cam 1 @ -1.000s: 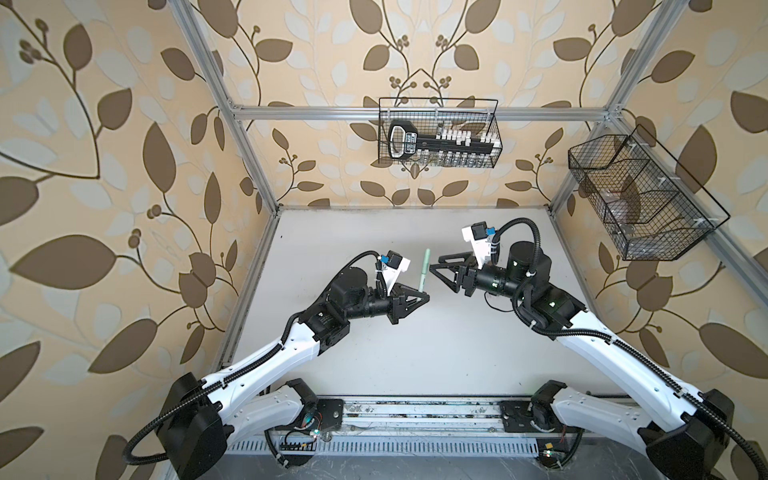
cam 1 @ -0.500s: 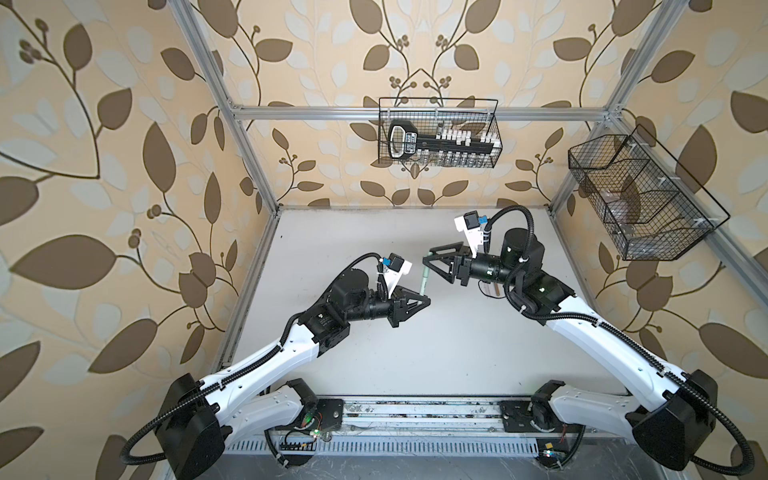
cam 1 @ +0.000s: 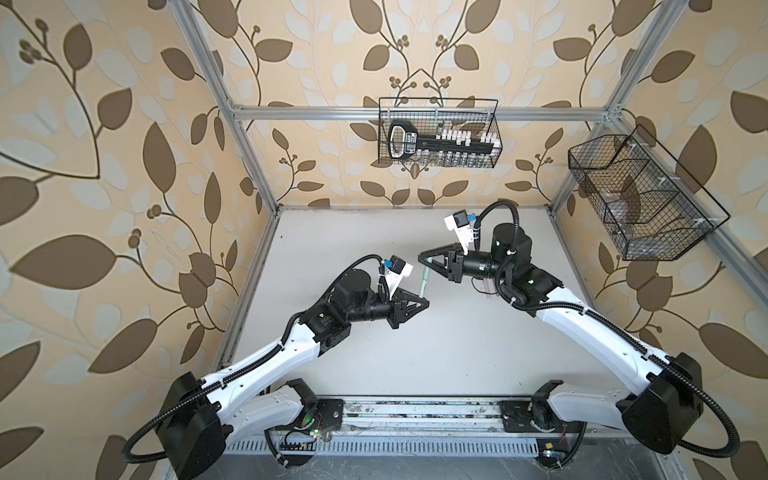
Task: Insert the pens into the pen caps
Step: 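Press the cap down onto the pen with the right gripper while the left gripper holds, then grip the capped pen with the right gripper while the left gripper opens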
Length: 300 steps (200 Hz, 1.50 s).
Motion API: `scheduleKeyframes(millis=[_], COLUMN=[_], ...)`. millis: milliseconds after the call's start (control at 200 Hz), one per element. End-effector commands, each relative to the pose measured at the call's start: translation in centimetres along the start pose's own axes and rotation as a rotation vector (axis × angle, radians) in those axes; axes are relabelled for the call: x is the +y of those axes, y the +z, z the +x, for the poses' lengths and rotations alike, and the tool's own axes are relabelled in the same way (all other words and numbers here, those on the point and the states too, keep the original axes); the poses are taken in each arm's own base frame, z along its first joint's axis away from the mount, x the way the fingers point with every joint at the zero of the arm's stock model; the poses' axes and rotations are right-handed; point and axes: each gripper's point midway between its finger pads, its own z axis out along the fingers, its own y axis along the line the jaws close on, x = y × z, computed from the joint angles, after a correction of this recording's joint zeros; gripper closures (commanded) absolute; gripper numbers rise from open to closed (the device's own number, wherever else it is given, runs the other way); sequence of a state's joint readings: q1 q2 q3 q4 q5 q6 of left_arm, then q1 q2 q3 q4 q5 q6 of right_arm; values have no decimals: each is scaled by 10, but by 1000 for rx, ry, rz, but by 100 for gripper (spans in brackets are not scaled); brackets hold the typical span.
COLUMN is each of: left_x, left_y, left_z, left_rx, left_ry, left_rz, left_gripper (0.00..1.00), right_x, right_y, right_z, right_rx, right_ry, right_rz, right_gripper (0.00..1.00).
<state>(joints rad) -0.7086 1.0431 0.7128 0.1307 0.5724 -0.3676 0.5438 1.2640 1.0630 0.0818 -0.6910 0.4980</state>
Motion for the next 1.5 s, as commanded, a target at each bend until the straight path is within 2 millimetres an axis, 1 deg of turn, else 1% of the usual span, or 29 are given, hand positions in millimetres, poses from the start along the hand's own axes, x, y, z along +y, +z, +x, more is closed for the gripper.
scheduleKeyframes(millis=[0, 50, 140, 170, 260, 360, 420, 530, 765, 855, 920, 925, 955, 1000, 1010, 1030, 1055, 1090, 1135, 1195, 1230, 1275, 1315, 1365, 1420, 1494], left_x=[-22, -20, -26, -33, -62, -88, -98, -105, -122, -132, -135, -135, -133, -125, -123, -117, -111, -99, -81, -53, -37, -19, -9, 1, 4, 9], left_y=[-3, -5, -11, -14, -28, -44, -52, -62, -76, -78, -75, -75, -71, -63, -61, -57, -50, -40, -27, -12, -4, 2, 6, 8, 9, 9], left_z=[-37, -47, -72, -82, -111, -134, -142, -153, -175, -180, -178, -178, -175, -168, -167, -162, -155, -142, -123, -96, -80, -62, -49, -40, -36, -31], left_rx=[-85, -102, -165, -193, -281, -341, -363, -383, -467, -480, -468, -467, -449, -410, -402, -382, -351, -299, -235, -162, -131, -102, -90, -112, -142, -160], left_ry=[115, 125, 181, 206, 291, 387, 436, 497, 566, 591, 588, 587, 579, 555, 548, 530, 508, 472, 407, 303, 240, 155, 87, 22, -35, -71], left_rz=[25, -11, -41, -29, 32, 66, 71, 38, 41, 77, 106, 109, 115, 108, 104, 97, 95, 87, 74, 34, 8, -29, -38, -47, -31, -43], left_gripper=[100, 100, 100, 100, 100, 100, 100, 100, 100, 100, 100, 100, 100, 100, 100, 100, 100, 100, 100, 100, 100, 100, 100, 100, 100, 100], right_x=[8, 6, 0, -3, -11, -17, -21, -25, -23, -18, -17, -17, -15, -12, -12, -10, -9, -5, 0, 7, 12, 13, 11, 7, 4, 6], right_y=[-3, -2, 2, 4, 8, 9, 8, 7, 14, 16, 15, 15, 13, 9, 8, 5, 2, -4, -14, -31, -42, -55, -65, -71, -72, -70], right_z=[1, 8, 26, 33, 54, 72, 81, 94, 124, 129, 121, 120, 112, 98, 94, 88, 78, 64, 45, 21, 11, 3, 1, 4, 12, 19], right_rx=[21, 39, 79, 93, 132, 157, 169, 203, 262, 261, 225, 221, 200, 159, 149, 130, 104, 65, 4, -86, -131, -176, -199, -198, -184, -194], right_ry=[-32, -34, -23, -13, 20, 71, 93, 124, 165, 168, 161, 159, 148, 126, 120, 107, 89, 58, 15, -28, -46, -59, -63, -63, -51, -28], right_rz=[1, 14, 38, 44, 52, 58, 66, 85, 87, 50, 40, 40, 33, 34, 37, 39, 43, 47, 59, 71, 77, 104, 139, 179, 182, 148], right_gripper=[100, 100, 100, 100, 100, 100, 100, 100, 100, 100, 100, 99, 88, 63, 62, 54, 47, 41, 37, 34, 33, 30, 27, 27, 28, 31])
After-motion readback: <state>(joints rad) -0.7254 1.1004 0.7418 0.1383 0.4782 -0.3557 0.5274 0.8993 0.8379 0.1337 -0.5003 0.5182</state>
